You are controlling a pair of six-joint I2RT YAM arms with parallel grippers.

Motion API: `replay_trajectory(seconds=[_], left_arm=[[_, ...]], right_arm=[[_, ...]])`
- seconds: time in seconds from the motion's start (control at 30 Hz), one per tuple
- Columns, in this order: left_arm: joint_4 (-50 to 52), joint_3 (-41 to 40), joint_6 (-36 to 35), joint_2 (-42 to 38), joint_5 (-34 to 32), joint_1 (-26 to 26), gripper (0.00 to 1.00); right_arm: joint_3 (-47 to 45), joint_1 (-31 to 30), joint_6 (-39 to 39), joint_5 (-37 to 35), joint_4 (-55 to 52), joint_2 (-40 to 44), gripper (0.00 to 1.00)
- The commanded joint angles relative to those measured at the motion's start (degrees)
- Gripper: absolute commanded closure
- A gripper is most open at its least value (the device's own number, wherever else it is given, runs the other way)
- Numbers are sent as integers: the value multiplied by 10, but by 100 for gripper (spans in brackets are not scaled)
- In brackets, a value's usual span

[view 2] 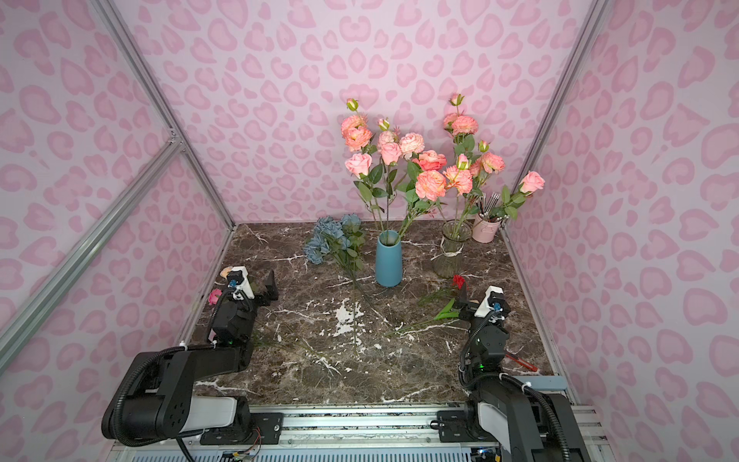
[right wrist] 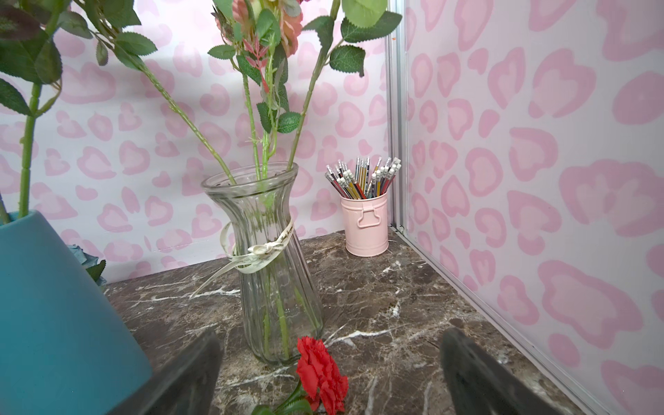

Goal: Place the pink flowers into the vase
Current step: Reset both arms

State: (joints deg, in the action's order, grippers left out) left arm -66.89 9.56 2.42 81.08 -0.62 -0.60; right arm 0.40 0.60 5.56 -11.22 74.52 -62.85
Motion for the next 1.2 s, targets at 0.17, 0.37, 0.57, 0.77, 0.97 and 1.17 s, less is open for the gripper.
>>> replay_trajectory(seconds=[0.17, 0.37, 0.57, 0.77, 0.97, 1.17], left_arm=[[-127, -8, -14, 62, 30, -1, 3], [-37, 46, -20, 67, 44, -1, 3], [-18, 56, -19, 69, 40, 0, 3], [-18, 55, -19, 69, 39, 1, 3], [-19, 54, -20, 67, 37, 2, 3], [-19, 54, -19, 67, 36, 2, 3]], right_arm=[[-64, 1, -6, 26, 167, -67, 2], [-59, 1, -12, 41, 204, -118, 1], [-60, -2, -26, 61, 314, -228, 1], [-23, -10, -41, 64, 331, -300, 1], [40, -11, -42, 64, 176, -272, 1], [108, -12, -31, 40, 46, -269, 1]])
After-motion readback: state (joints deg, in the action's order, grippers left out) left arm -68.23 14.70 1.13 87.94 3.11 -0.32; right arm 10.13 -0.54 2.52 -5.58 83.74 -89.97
